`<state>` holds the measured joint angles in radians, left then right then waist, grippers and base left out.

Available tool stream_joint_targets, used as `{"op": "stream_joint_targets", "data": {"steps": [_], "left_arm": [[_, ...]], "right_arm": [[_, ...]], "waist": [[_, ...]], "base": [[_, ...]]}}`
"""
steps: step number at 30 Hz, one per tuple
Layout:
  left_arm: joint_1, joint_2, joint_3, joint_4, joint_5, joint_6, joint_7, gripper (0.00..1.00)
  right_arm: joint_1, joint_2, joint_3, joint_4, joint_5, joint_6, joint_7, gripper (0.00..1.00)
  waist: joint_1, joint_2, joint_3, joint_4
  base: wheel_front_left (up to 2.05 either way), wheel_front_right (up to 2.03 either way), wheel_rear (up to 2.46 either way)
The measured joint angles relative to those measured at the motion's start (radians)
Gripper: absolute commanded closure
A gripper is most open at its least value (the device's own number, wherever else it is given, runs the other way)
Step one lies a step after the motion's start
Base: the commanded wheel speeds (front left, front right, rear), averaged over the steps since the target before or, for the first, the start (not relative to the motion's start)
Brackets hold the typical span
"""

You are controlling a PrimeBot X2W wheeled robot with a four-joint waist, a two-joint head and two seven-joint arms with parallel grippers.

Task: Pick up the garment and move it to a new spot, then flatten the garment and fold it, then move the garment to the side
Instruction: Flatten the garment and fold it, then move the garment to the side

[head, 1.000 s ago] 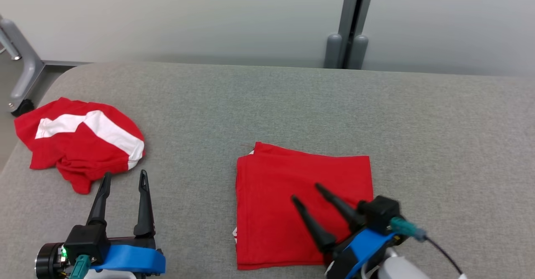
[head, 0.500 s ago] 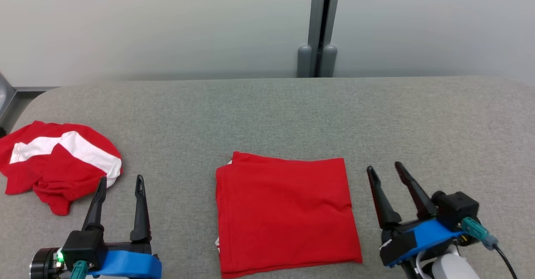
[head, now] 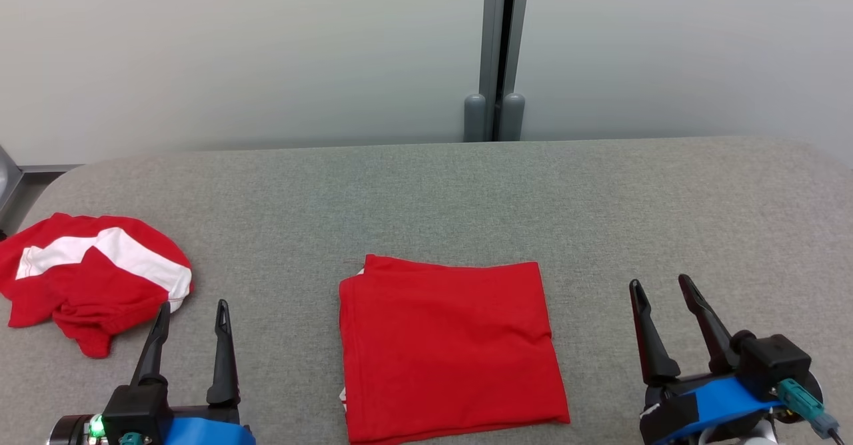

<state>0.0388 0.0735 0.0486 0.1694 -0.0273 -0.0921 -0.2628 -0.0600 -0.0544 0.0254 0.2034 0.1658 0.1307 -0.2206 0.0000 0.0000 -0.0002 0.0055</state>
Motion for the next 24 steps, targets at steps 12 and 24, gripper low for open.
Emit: {"op": "stream_joint_targets", "data": {"steps": [12, 24], "left_arm": [[0.013, 0.007, -0.002, 0.014, -0.004, 0.012, 0.0, 0.0], [0.013, 0.014, -0.01, 0.02, -0.01, 0.017, 0.0, 0.0]], "right_arm": [[0.064, 0.003, -0.018, -0.073, 0.005, 0.0, 0.057, 0.0], [0.064, 0.003, -0.019, -0.07, 0.004, 0.0, 0.079, 0.0]], "waist": [[0.0, 0.0, -0.006, 0.013], [0.0, 0.0, -0.004, 0.016]], "base": [[0.0, 0.0, 0.0], [0.0, 0.0, 0.0]]}}
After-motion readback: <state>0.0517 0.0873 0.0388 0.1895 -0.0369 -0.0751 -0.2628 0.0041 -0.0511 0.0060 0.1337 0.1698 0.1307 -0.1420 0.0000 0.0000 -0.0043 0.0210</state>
